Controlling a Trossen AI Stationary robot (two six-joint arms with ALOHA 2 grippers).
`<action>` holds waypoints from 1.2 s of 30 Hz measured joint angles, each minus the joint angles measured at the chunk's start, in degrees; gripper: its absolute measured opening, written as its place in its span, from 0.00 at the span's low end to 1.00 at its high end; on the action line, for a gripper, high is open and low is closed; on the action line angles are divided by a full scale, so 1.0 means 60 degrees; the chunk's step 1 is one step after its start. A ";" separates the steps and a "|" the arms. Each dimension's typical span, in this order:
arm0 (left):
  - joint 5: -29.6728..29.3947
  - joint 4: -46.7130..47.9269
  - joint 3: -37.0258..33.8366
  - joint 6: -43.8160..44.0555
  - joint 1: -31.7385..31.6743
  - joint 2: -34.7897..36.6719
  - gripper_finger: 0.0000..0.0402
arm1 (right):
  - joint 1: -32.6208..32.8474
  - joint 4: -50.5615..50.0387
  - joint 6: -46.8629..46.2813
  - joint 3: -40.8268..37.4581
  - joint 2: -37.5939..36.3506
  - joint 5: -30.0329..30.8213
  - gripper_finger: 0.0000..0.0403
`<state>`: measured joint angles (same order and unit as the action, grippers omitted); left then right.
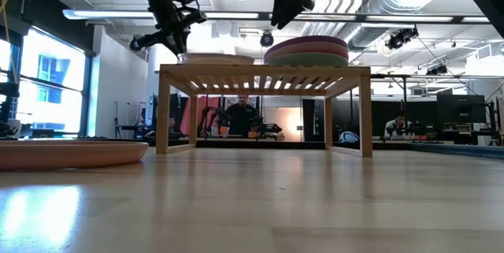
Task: Place and stack plates onto a shelf
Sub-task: Stack the gray plate on top of the white plate on the shelf, then stack the brown plate on top of the gray plate on the shelf
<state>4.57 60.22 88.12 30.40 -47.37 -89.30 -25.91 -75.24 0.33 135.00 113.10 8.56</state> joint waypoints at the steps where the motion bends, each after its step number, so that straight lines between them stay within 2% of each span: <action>1: 0.0002 -0.0007 0.0000 0.0054 0.0028 0.0000 0.02 | 0.0000 0.0001 0.0010 0.0000 0.0000 0.0000 0.34; 16: 0.0110 -0.0013 0.0000 0.0067 0.0040 0.0000 0.02 | 0.0000 -0.0146 0.0024 0.0000 0.0004 0.0007 0.34; 26: 0.0011 -0.0013 -0.0004 -0.0082 0.0040 0.0000 0.12 | 0.0000 -0.0146 0.0025 0.0000 0.0004 0.0011 0.34; 36: 0.0705 0.0002 0.0330 -0.0103 0.0021 0.0011 0.17 | 0.0000 -0.0164 0.0028 0.0000 0.0004 0.0018 0.34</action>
<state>8.80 60.23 90.10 29.78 -47.25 -89.23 -25.91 -76.22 0.49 135.00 113.12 8.67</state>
